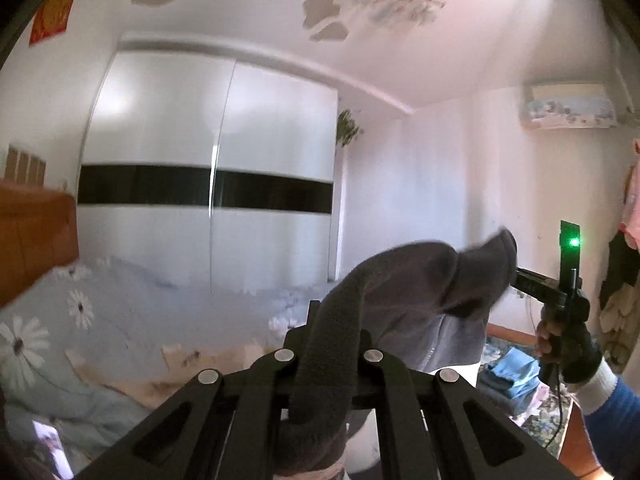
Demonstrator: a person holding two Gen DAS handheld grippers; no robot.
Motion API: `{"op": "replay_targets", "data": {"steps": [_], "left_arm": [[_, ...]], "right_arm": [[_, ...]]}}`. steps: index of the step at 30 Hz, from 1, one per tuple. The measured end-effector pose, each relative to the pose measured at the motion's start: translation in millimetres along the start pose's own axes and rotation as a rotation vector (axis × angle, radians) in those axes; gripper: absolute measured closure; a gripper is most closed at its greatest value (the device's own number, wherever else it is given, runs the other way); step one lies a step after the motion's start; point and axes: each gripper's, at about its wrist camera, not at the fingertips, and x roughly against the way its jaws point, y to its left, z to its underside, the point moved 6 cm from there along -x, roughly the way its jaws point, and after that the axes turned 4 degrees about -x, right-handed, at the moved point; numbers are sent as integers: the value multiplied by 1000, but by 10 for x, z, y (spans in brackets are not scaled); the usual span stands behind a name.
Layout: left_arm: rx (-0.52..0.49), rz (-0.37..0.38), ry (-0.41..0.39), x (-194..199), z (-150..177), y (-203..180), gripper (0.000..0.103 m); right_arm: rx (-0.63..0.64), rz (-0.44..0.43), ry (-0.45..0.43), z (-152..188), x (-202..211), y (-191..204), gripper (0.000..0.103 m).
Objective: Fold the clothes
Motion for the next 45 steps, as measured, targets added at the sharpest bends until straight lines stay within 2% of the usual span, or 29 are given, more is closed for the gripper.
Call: {"op": "replay_targets", "data": {"steps": [5,7,9,12,15,19,20,22,25,26,28,32,34,36,37,39,44,45], "left_arm": [[-23,13,-11,602,-105,-18,97],[-24,25,0,809,-96,20,97],[12,70,14,990,-102,102,97],[80,103,43,1101,-104,285,97],[205,118,136,863,122,593,97],[365,75,348,140,958,977,97],[413,70,397,-41,1195,1065,97],[507,49,493,-346,1671,1235,97],[564,-33,590,-582,2236,1419,97],[585,-37,600,-512,2348,1272,97],[647,-43,621,-627,2563,1391,97],[694,-57,628,-571,2826,1503,97],[709,-58,632,-565,2886,1553,97],[716,-55,633,-539,2922,1600,97],[719,-52,634,-536,2946,1608,97],[715,-46,632,-497,2940,1608,97],[718,-29,607,-422,2939,1604,97],[719,-22,598,-394,2926,1595,97]], "right_arm": [[48,-62,-27,-69,436,297,95],[44,-68,5,-7,360,302,95],[40,-75,37,54,285,307,95],[33,-84,84,146,173,314,101],[26,-94,132,238,63,322,101],[18,-107,196,359,-82,332,101],[15,-114,223,455,-148,339,101],[8,-139,313,855,-369,371,101],[-2,-183,444,1448,-670,429,101],[-2,-214,480,1634,-706,471,101],[6,-270,563,1994,-733,541,101],[75,-375,734,2710,-605,811,101],[77,-422,797,3003,-486,931,92],[44,-466,859,3235,-395,1002,54],[28,-476,882,3317,-352,1019,52],[28,-488,919,3448,-270,1056,52],[47,-409,1005,3773,-288,1071,53],[31,-388,1017,3813,-302,1050,70]]}}
